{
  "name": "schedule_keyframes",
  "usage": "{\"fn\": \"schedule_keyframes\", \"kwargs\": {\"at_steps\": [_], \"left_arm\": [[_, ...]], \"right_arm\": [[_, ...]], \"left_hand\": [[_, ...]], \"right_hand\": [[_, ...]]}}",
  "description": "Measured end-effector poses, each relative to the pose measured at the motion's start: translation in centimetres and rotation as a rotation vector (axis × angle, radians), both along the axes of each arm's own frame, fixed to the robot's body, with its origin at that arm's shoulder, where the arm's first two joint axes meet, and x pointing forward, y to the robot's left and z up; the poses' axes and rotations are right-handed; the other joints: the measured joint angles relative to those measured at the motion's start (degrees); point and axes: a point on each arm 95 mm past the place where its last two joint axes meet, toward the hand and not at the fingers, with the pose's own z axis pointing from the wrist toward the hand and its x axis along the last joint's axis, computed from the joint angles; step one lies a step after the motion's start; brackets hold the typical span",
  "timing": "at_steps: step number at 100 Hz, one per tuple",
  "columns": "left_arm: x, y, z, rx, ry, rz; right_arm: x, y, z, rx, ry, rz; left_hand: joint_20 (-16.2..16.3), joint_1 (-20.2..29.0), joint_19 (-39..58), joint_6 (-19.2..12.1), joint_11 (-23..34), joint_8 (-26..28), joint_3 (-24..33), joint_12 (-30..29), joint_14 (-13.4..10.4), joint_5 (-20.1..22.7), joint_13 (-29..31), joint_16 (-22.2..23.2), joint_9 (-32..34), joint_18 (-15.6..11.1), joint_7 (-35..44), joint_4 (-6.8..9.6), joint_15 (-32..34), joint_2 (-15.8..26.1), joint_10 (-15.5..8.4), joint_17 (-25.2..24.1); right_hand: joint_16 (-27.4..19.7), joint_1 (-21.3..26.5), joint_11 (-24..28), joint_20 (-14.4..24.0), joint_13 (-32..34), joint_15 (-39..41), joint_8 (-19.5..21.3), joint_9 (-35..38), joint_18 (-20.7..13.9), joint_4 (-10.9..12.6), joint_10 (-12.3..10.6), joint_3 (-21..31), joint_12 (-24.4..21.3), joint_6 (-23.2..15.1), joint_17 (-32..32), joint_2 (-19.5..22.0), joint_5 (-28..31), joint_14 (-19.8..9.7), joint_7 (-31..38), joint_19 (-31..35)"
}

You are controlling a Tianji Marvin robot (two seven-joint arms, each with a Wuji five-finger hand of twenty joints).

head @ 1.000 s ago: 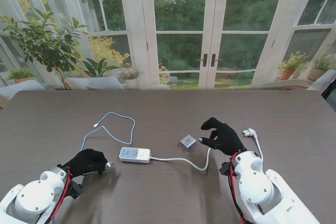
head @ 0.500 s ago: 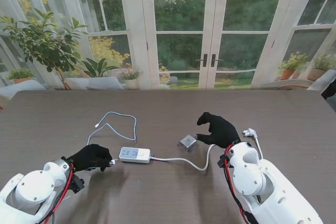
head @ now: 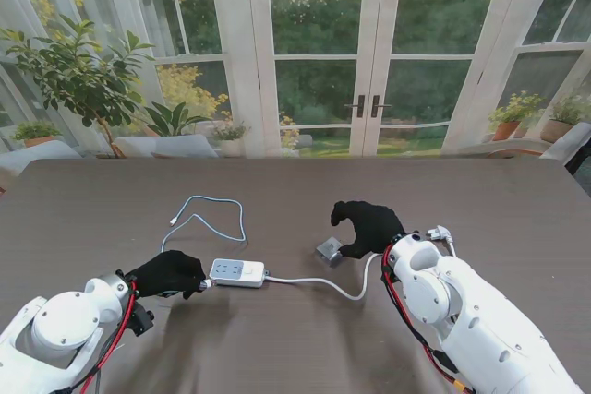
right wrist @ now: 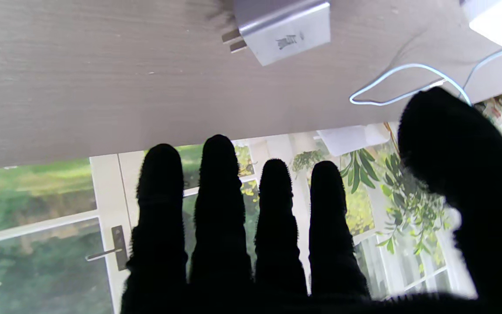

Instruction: Set up the charging station

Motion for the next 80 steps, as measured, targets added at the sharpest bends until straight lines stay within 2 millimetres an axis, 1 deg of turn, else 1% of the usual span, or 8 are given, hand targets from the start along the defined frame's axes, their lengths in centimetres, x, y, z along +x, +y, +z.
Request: {"fn": "schedule_keyframes", "kwargs": {"at_steps": [2,14,25,38,57,64,72,80], "left_arm": [[0.0,0.0,0.0,0.000,0.001,-0.002],[0.1,-0.2,0.1,-0.001,0.007,-0.017],[0.3,-0.3,0.3,-0.003,0.008,-0.024],[0.4,-0.4,0.4,-0.006,0.003,-0.026],[0.5,-0.8,0.4,-0.012,-0.010,-0.031],[0.5,-1.0,0.3,-0.013,-0.009,-0.036],[0.5,-1.3,0.3,-0.013,-0.008,-0.044],[0.4,-1.5,0.3,-0.013,-0.009,-0.051]], "right_arm": [[0.1,0.0,-0.2,-0.011,-0.008,0.005],[0.7,0.3,-1.1,-0.057,-0.063,0.035],[1.3,0.6,-1.8,-0.110,-0.094,0.071],[1.8,0.8,-2.2,-0.136,-0.132,0.086],[2.7,1.4,-3.2,-0.207,-0.115,0.116],[3.0,1.5,-3.4,-0.229,-0.110,0.119],[3.2,1.8,-3.8,-0.267,-0.105,0.141],[3.6,1.9,-4.0,-0.290,-0.102,0.149]], "left_hand": [[0.0,0.0,0.0,0.0,0.1,0.0,0.0,0.1,0.0,0.0,0.0,0.0,0.0,0.0,0.0,0.00,0.0,0.4,0.0,0.0],[0.0,-0.1,0.0,0.1,0.6,0.5,0.0,0.2,0.0,0.0,0.0,0.0,0.0,0.0,0.0,-0.01,0.0,0.7,0.0,0.0],[-0.1,-0.1,0.0,0.1,0.8,0.5,0.0,0.2,0.0,0.0,0.0,0.0,0.0,0.0,0.0,-0.01,0.0,0.7,0.0,0.0],[-0.1,-0.1,0.0,0.1,1.3,0.5,0.0,0.3,0.0,0.3,0.0,0.0,0.0,0.0,0.0,-0.01,0.0,0.7,0.1,0.0],[-0.1,-0.1,0.0,0.1,1.4,0.5,0.0,0.3,0.0,0.4,0.0,0.0,0.0,0.0,0.0,-0.01,0.0,0.7,0.1,0.0],[-0.2,-0.1,0.0,0.1,1.4,0.6,0.0,0.3,0.0,0.4,0.0,0.0,0.0,0.0,0.0,-0.01,0.0,0.7,0.1,0.0],[-0.5,-0.1,0.0,0.1,1.4,0.6,0.0,0.3,0.0,0.4,0.0,0.0,0.0,0.0,0.0,-0.01,0.0,0.7,0.1,0.0],[-0.6,-0.1,0.0,0.1,1.5,0.6,0.0,0.3,0.0,0.4,0.0,0.0,0.0,0.0,0.0,-0.01,0.0,0.7,0.1,0.0]], "right_hand": [[0.0,0.0,0.1,0.0,0.9,0.1,0.2,0.0,-0.1,-0.5,-0.1,0.2,0.1,-0.3,0.3,-0.6,0.0,-0.1,0.0,0.5],[0.0,0.0,1.4,0.0,1.1,1.8,0.9,0.1,-0.6,-0.6,-0.7,1.3,0.7,-0.8,1.5,-2.8,1.1,-0.7,0.0,2.9],[0.0,0.0,2.7,-0.2,3.4,3.4,1.1,1.2,-1.1,-1.3,-1.1,2.4,1.1,-1.4,3.0,-5.1,2.0,-1.4,0.0,5.5],[0.0,-0.6,3.0,-0.7,3.9,5.8,1.3,1.6,-1.3,-1.7,-1.3,2.5,1.4,-1.5,3.8,-5.2,2.3,-1.6,0.0,7.7],[0.0,-1.1,3.4,-0.9,4.0,6.8,1.3,1.5,-1.9,-1.7,-1.4,2.5,1.8,-1.5,4.0,-5.2,-2.6,-2.0,0.0,8.4],[0.0,-1.2,3.4,-0.9,4.0,6.9,1.3,0.7,-1.9,-1.7,-1.4,2.5,2.0,-1.5,4.0,-5.2,-2.5,-1.7,0.0,8.5],[0.0,-1.8,3.5,-0.9,4.0,7.4,1.3,0.0,-2.5,-1.7,-1.5,2.5,2.0,-1.5,4.0,-5.2,-2.5,-2.9,0.0,9.1],[0.0,-1.8,3.5,-1.0,4.0,7.4,1.3,-0.1,-2.6,-1.7,-1.5,2.5,2.0,-1.5,4.0,-5.2,-2.5,-2.9,0.0,9.1]]}}
